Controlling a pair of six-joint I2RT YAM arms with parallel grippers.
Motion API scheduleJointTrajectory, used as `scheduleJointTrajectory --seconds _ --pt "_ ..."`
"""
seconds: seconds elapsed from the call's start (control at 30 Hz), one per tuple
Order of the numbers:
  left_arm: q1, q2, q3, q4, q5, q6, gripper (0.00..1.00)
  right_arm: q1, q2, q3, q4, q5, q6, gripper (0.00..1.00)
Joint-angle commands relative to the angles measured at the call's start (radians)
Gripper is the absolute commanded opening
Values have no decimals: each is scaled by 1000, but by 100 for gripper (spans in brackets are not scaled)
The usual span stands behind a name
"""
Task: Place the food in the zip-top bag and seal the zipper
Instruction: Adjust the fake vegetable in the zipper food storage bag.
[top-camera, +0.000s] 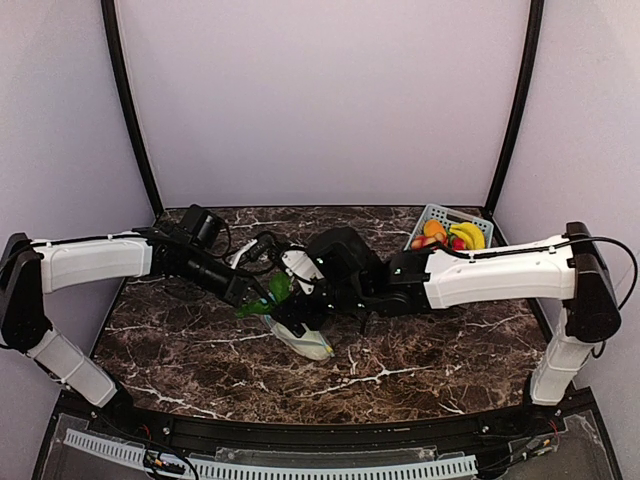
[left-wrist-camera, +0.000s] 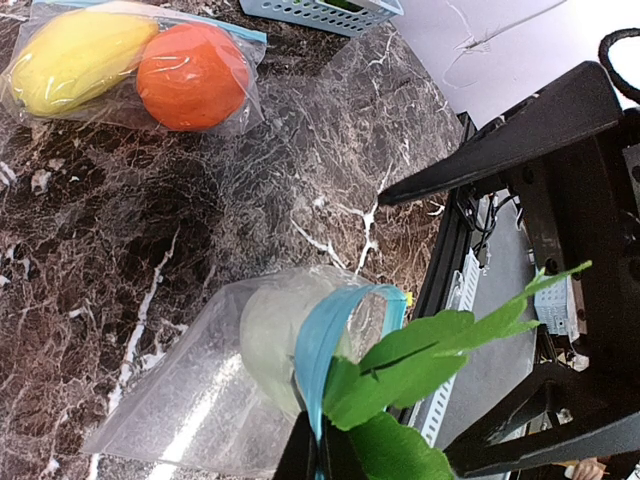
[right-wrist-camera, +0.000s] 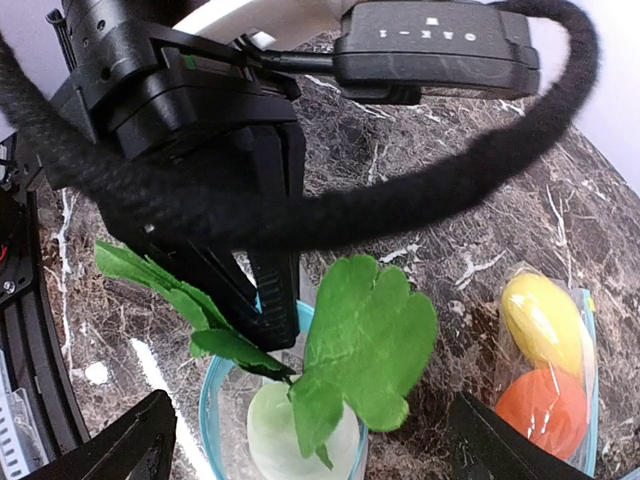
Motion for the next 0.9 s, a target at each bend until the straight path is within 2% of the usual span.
scheduleJointTrajectory --seconds 0.0,0.4,0.63,0.73,0.87 --pt "3 1 19 -20 2 18 1 18 51 65 69 21 -69 92" --pt "3 9 21 -23 3 14 1 105 214 229 21 234 -109 90" --pt "3 8 21 -23 2 15 1 136 272 294 -8 307 -123 89" --pt "3 7 22 -25 2 15 1 139 279 300 -31 360 -122 83" --pt "3 7 23 -25 -1 15 1 138 241 268 -34 400 -114 62"
